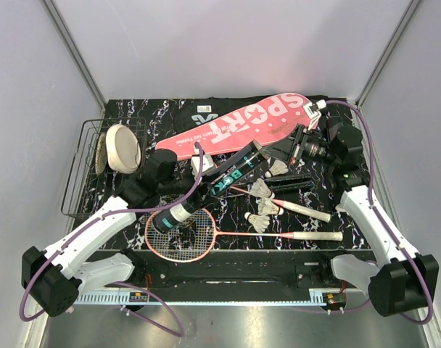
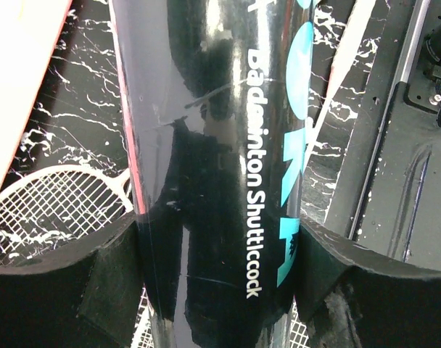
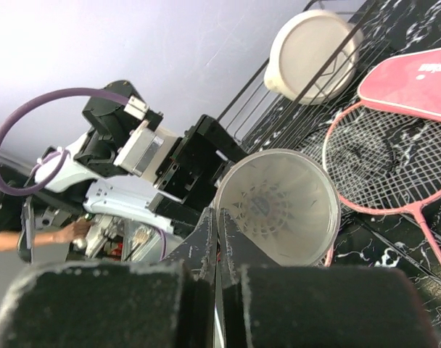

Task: Pack up the badminton gear
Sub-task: Open the lid of the shuttle tube, then place the lid at the center of the board, then pick up the shuttlecock at the center of the board, then place the shuttlecock at the shuttle tube, then pick up the shuttlecock at the center of the board.

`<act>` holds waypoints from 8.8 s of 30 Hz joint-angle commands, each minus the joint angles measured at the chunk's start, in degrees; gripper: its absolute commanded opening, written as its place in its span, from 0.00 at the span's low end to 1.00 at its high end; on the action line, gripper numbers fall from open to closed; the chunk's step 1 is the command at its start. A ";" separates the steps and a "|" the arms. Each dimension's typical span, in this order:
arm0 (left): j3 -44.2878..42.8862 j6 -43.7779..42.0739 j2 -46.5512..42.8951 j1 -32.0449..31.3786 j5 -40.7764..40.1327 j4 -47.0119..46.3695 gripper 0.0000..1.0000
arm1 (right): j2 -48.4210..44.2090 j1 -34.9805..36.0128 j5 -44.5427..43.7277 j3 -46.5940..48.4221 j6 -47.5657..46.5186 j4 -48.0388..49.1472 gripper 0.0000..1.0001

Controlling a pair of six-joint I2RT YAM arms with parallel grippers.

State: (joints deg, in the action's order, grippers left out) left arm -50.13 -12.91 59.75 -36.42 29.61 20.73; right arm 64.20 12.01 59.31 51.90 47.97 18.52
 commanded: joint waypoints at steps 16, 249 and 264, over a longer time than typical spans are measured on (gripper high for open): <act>-1.20 -0.36 -1.91 -0.14 0.45 -6.67 0.00 | -12.62 -2.96 -26.18 -3.74 3.45 -4.02 0.00; 3.11 9.30 -11.32 -3.48 -51.40 -18.36 0.00 | -6.54 22.53 -51.14 -19.55 17.15 -42.16 0.80; 3.28 8.78 -10.97 -3.48 -48.77 -18.27 0.00 | 4.96 24.02 -50.43 -23.61 22.10 -20.02 0.31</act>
State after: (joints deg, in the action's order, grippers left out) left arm -46.11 -3.77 48.97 -40.01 -20.84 7.20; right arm 66.46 34.94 10.11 26.61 70.59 -8.49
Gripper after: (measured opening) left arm 0.724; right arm 0.484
